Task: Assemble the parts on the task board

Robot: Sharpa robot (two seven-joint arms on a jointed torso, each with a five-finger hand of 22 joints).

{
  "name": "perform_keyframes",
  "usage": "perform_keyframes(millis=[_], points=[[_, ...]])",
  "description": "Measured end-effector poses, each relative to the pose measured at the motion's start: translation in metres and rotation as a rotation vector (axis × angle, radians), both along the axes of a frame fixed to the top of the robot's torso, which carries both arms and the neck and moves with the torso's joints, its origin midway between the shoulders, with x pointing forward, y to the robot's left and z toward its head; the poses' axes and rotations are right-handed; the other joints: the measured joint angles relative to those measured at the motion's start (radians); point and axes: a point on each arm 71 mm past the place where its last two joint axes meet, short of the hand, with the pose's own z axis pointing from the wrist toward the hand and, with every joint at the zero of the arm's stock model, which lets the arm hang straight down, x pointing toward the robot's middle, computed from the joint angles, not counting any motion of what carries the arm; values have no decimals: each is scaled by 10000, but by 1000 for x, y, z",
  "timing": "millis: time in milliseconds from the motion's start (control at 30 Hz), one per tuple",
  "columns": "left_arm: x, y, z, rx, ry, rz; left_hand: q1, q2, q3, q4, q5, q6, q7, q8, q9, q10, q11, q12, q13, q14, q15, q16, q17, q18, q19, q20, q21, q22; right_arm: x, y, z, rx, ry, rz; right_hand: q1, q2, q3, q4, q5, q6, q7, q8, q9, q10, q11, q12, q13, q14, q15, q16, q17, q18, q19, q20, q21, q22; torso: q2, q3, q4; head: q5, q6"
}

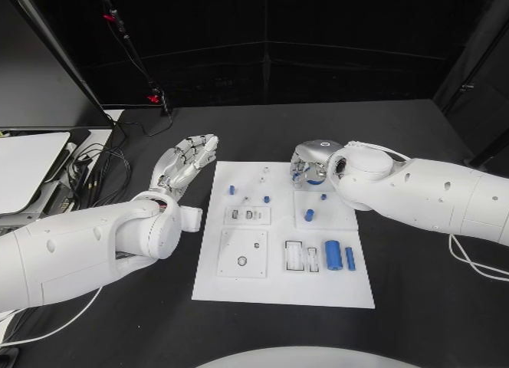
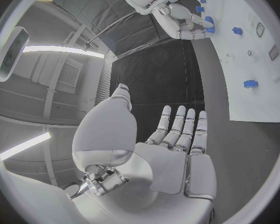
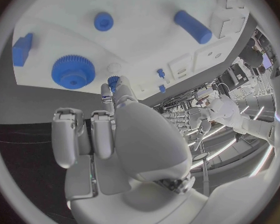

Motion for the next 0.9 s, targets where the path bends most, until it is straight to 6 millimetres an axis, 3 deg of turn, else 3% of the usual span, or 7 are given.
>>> perform_keyframes(millis=[367,633,900], points=[[0,2,0,11,0,32,0,0,0,0,0,0,0,0,0,0,-1,0,1,0,0,0,1,-1,0,0,-1,-1,-4,4,16,1806,-1389,335,117,-118,68,69,-16,163,84,-80,-43,209,73,-215,-2,0,1,0,8,0,0,0,0,0,-15,1,0,95,23],[0,2,0,14,-3,37,0,-1,23,-23,19,0,0,0,-13,0,-1,30,1,0,0,0,1,-1,0,0,34,-1,-2,13,19,2149,-1496,564,185,-155,97,98,-29,244,73,-130,-62,280,76,-330,-3,0,1,0,7,1,0,1,0,0,-3,8,20,200,95],[1,2,0,25,-8,54,43,37,50,4,43,0,0,0,-28,0,-1,39,1,0,0,0,2,0,0,0,34,13,5,20,17,2128,-1467,594,290,-160,124,129,-2,311,68,-157,-59,334,21,-424,2,0,1,0,5,0,0,1,0,0,32,17,44,301,77]])
